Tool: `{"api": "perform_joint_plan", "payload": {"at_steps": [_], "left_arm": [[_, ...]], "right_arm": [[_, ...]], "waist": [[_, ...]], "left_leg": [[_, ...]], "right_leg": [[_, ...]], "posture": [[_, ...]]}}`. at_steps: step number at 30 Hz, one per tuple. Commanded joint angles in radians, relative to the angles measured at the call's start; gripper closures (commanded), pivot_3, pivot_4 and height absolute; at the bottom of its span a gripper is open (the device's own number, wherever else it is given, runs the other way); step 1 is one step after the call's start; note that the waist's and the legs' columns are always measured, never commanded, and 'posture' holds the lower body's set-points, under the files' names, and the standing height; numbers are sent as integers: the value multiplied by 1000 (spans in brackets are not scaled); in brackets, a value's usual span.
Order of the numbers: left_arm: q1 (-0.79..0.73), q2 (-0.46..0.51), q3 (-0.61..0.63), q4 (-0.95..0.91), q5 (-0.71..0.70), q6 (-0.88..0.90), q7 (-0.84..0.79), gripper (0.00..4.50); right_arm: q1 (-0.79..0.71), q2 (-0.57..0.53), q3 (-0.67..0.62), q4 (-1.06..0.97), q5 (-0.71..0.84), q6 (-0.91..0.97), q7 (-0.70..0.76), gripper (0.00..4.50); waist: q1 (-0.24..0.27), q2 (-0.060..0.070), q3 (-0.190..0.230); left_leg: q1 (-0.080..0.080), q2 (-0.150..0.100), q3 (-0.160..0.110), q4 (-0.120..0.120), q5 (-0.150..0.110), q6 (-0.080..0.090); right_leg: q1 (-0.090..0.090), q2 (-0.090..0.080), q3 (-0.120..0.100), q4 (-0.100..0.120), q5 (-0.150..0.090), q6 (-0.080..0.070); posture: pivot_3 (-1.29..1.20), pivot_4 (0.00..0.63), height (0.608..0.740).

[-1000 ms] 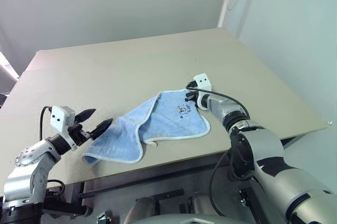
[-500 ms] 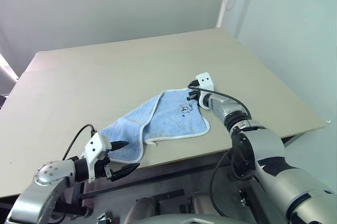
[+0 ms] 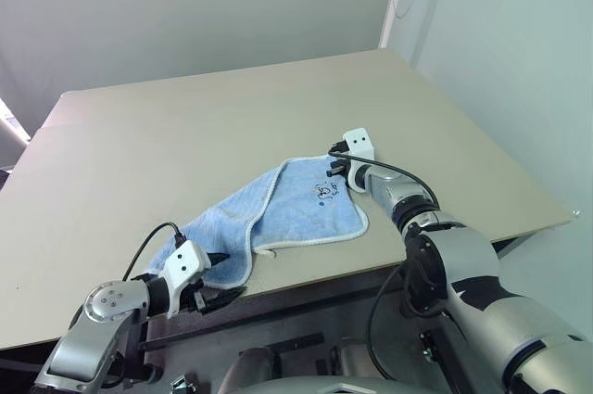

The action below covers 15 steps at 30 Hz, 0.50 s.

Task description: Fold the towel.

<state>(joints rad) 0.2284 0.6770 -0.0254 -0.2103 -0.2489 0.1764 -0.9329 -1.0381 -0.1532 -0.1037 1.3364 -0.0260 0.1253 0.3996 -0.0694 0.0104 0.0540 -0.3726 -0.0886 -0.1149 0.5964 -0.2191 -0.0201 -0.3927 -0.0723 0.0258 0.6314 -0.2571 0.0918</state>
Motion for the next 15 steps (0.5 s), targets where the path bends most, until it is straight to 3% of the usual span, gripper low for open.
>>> {"api": "perform_joint_plan", "payload": {"at_steps": [1,8,12,15], "left_arm": [[-18,-1,-7,24,10,-11,1,1987],[-59,-13,-3,51,1,-13,1,4472],[-67,-3,71,10,-98,72,-7,4472],[-83,17,191,-30,-244,182,-12,4472]], "right_arm": [[-19,-2,-9,-22,6,-13,-6,4500],[-18,-1,-10,-22,5,-22,-14,4500],[-19,-3,-14,-26,9,-43,-22,4500],[-16,-12,-20,-46,18,-130,4,4500]], "waist": [[0,0,0],[0,0,0],[0,0,0],[-1,0,0]], "left_leg": [[0,0,0,0,0,0],[0,0,0,0,0,0],[0,0,0,0,0,0],[0,0,0,0,0,0]], "right_leg": [[0,0,0,0,0,0],[0,0,0,0,0,0],[0,0,0,1,0,0],[-1,0,0,1,0,0]], "posture": [[0,0,740],[0,0,740],[0,0,740],[0,0,740]]}}
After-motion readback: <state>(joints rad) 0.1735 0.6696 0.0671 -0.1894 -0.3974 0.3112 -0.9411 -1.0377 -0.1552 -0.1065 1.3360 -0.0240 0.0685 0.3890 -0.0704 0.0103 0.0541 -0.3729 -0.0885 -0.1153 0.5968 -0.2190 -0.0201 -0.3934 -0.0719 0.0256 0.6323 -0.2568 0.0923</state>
